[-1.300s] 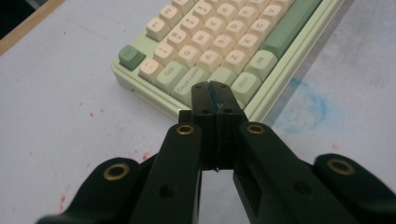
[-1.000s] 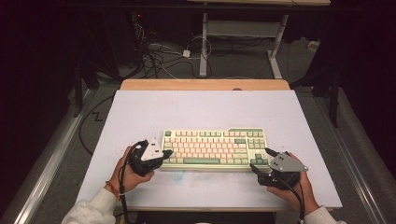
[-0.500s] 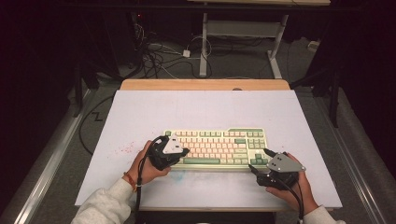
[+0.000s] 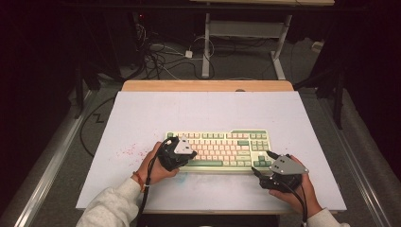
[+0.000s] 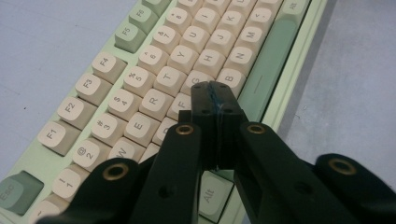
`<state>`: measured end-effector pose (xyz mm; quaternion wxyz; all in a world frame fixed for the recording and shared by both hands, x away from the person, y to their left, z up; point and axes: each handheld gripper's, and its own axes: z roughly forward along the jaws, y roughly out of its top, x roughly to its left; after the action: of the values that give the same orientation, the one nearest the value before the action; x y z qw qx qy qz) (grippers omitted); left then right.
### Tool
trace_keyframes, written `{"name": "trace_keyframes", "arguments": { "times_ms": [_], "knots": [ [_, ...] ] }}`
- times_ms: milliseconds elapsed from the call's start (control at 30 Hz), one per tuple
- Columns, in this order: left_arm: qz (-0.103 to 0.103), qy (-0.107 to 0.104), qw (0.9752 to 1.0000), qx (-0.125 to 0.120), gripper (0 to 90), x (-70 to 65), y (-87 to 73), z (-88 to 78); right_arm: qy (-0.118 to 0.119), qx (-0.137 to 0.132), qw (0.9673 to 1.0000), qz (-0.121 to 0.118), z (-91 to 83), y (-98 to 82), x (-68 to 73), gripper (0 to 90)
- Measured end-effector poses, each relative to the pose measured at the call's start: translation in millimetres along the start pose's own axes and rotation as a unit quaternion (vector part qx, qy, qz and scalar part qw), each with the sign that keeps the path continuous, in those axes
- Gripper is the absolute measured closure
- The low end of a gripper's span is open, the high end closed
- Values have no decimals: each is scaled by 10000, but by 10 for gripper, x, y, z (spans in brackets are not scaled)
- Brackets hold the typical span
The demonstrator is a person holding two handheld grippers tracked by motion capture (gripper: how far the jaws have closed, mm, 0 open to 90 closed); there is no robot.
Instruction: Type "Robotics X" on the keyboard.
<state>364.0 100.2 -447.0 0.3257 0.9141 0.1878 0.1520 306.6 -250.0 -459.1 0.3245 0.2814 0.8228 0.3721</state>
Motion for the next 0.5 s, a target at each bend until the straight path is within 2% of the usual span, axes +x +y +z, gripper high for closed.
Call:
{"name": "trace_keyframes", "arguments": {
  "times_ms": [267,500],
  "knots": [
    [-91,-27,9999,76,870,22,-19,51,17,21,10000,-27,5,0,10,259],
    [-55,-36,9999,155,865,15,-22,80,51,30,10000,0,7,-4,7,259]
  ]
}}
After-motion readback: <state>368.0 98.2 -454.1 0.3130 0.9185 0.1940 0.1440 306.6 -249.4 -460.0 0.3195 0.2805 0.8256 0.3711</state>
